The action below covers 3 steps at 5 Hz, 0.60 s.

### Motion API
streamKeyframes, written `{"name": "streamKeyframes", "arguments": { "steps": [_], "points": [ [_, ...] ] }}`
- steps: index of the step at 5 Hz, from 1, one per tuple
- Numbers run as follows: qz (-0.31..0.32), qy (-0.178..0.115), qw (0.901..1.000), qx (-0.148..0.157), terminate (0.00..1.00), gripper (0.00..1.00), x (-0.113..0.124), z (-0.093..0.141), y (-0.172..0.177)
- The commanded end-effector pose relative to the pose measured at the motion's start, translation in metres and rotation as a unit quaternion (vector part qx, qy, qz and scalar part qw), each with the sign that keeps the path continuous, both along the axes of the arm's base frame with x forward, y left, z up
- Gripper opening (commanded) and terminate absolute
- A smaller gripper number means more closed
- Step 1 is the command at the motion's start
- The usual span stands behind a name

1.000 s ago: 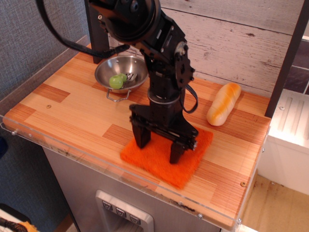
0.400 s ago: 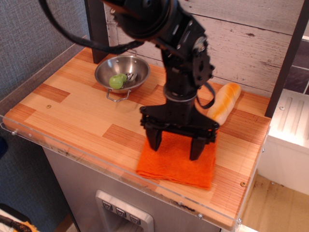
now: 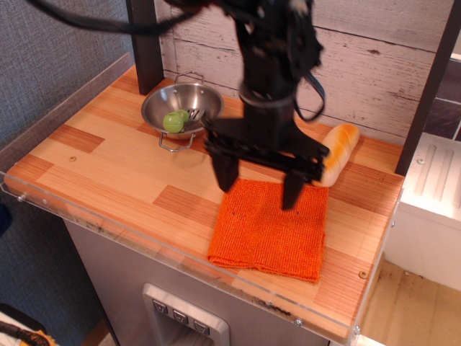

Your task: Move the orange cloth to the bottom right of the table below the bread roll.

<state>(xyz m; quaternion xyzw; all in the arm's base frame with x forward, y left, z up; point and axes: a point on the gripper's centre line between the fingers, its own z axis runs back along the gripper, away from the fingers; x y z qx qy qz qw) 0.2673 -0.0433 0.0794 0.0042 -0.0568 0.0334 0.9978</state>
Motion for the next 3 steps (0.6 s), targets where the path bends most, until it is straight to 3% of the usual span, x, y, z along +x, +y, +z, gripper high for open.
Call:
{"name": "streamKeyframes", "arguments": {
  "steps": [1, 3],
  "points": [
    [-0.036, -0.013, 0.9992, 0.013, 0.00, 1.00, 0.004, 0.031, 0.037],
    [-0.020, -0.013, 0.9997, 0.002, 0.00, 1.00, 0.007, 0.030, 0.052]
  ]
}}
